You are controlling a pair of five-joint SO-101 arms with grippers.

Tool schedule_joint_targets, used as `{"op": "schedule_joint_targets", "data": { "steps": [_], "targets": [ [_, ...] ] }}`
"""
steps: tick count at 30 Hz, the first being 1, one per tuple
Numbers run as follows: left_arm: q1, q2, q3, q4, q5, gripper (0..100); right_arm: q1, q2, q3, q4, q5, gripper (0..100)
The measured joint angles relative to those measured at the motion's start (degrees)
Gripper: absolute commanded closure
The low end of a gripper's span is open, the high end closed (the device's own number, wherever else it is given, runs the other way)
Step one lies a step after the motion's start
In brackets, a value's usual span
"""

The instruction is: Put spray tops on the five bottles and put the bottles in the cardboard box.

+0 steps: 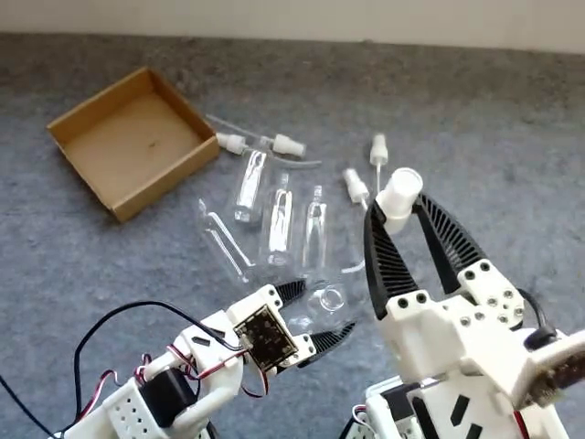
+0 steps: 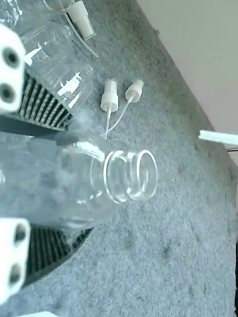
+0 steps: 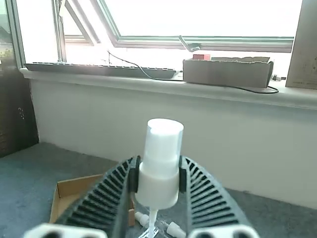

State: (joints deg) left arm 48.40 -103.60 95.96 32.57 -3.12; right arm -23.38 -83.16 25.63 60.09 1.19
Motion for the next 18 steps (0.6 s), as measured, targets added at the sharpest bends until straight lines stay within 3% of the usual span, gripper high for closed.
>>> {"op": "schedule_joint_targets", "data": {
  "steps": [18],
  "targets": [
    [0.00,0.00,0.00,0.00,0.00,93,-0.09,-0.09,-0.09,4.92,0.00,95.4]
  ]
}}
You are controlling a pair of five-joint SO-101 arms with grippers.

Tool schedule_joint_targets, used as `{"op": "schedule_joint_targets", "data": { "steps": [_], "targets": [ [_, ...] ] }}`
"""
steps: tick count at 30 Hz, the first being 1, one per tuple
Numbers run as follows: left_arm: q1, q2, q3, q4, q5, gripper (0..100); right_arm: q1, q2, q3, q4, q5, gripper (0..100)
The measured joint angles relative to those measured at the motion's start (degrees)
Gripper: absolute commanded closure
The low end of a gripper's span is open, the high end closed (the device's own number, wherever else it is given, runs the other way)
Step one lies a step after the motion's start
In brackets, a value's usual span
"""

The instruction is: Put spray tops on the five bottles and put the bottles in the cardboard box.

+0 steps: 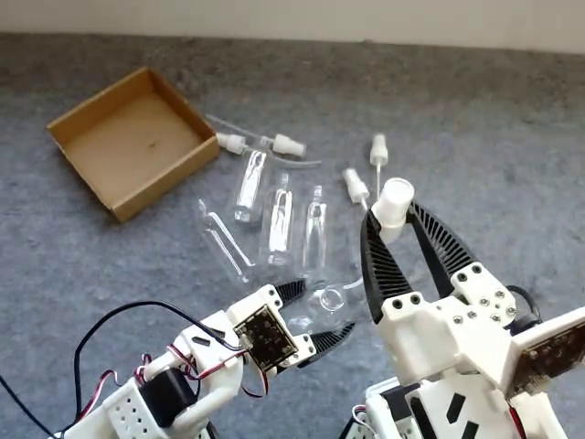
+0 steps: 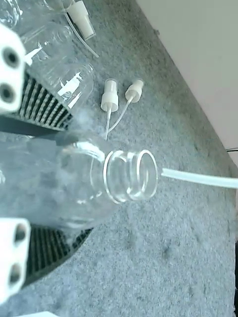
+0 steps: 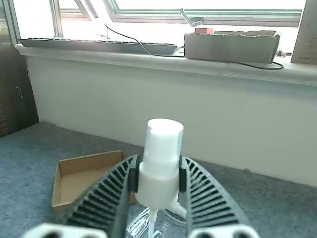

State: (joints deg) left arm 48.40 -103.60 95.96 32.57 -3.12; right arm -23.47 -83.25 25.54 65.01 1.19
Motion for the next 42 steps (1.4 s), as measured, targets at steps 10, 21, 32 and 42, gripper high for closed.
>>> {"op": "schedule_joint_targets", "data": {
  "steps": [10,21,32,42],
  "targets": [
    [0.00,0.00,0.00,0.00,0.00,93,0.00,0.00,0.00,1.41,-5.36,95.4],
    [0.00,0.00,0.00,-5.10,0.00,93,0.00,0.00,0.00,8.09,-5.71,95.4],
    [0.35,0.00,0.00,-8.70,0.00,93,-2.11,0.00,7.47,8.09,-5.89,95.4],
    [-6.95,0.00,0.00,-8.70,0.00,93,-10.46,0.00,8.00,8.35,-5.71,95.3]
  ]
}}
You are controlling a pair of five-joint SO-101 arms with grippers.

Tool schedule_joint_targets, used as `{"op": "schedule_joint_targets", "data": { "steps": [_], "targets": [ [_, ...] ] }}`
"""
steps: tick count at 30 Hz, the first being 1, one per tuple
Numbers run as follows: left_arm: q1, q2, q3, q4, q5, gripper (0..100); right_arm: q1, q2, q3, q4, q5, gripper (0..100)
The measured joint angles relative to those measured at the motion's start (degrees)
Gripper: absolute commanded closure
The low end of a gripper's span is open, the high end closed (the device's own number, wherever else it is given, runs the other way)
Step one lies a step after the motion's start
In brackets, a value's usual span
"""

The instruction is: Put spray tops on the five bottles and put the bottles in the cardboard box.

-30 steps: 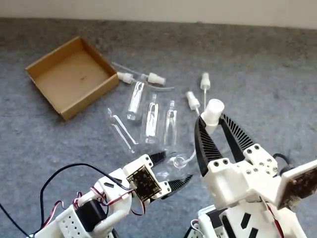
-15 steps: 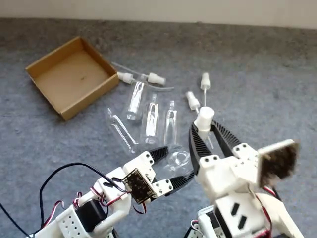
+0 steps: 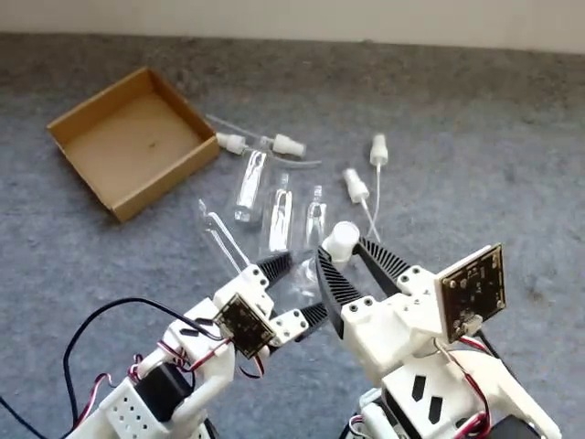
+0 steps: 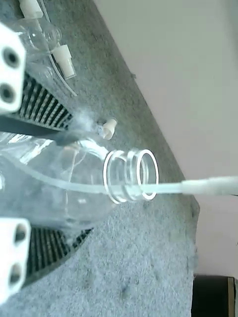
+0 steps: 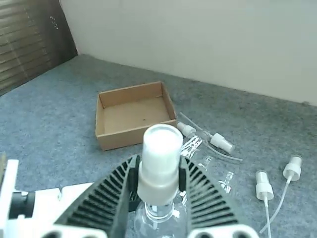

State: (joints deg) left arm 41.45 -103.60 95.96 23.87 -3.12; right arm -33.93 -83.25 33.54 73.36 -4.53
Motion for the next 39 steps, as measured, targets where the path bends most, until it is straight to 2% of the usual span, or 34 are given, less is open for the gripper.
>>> {"op": "schedule_joint_targets", "data": {
  "steps": [5,11,19,27,39],
  "targets": [
    [-0.97,0.00,0.00,0.00,0.00,93,-0.18,0.00,0.00,1.32,0.53,95.2],
    [-0.97,0.00,0.00,0.00,0.00,93,-3.60,0.00,0.00,5.89,6.86,95.0],
    [-0.97,0.00,0.00,0.00,0.00,93,-7.03,-0.35,-0.09,7.30,7.47,94.5],
    [-1.32,0.00,0.00,0.00,0.00,93,-7.74,-0.35,0.09,10.90,13.27,80.8],
    [-1.32,0.00,0.00,-0.09,0.09,93,-8.35,-0.26,0.44,11.60,13.63,80.3]
  ]
}}
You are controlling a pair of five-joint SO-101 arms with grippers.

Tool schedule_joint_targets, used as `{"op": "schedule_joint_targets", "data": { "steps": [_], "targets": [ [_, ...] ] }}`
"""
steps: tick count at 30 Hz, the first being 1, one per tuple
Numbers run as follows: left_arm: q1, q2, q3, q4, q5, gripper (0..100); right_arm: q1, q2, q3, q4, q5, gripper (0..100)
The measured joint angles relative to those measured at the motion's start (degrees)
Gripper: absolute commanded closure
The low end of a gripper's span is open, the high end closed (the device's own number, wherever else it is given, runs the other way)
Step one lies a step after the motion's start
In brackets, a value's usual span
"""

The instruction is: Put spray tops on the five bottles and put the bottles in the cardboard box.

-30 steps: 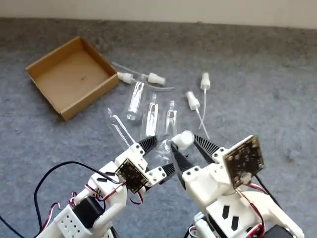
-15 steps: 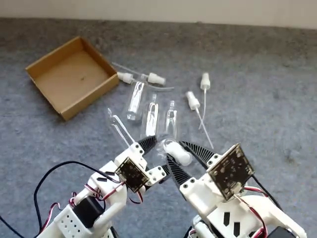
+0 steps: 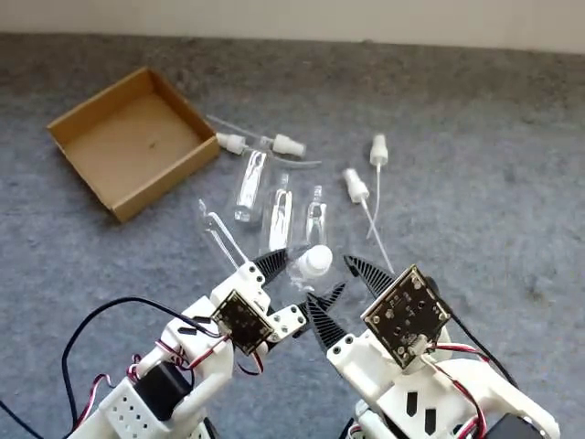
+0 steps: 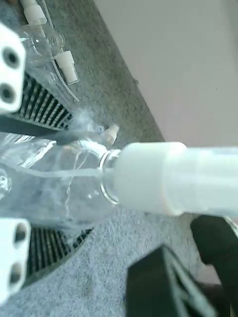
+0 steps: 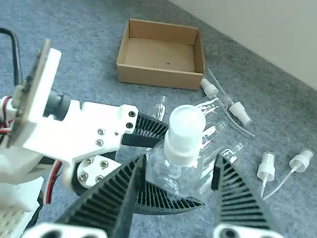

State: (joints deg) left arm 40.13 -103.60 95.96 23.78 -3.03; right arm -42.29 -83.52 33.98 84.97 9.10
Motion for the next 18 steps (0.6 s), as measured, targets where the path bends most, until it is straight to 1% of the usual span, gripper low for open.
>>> {"op": "schedule_joint_targets", "data": {
  "steps": [7,9,11,16,18],
  "targets": [
    [0.00,0.00,0.00,0.00,0.00,93,0.00,0.00,0.00,2.64,0.00,80.3],
    [-1.49,0.00,0.00,0.00,0.00,93,0.09,0.00,0.00,3.78,0.00,80.3],
    [-4.13,0.00,0.00,0.00,0.00,93,2.64,0.00,0.00,3.78,0.18,80.3],
    [-12.22,0.00,0.00,0.00,0.00,93,13.27,0.00,0.00,3.78,0.18,80.3],
    [-14.77,0.00,0.00,0.00,0.00,93,16.00,0.00,0.88,3.78,0.18,80.3]
  ]
}}
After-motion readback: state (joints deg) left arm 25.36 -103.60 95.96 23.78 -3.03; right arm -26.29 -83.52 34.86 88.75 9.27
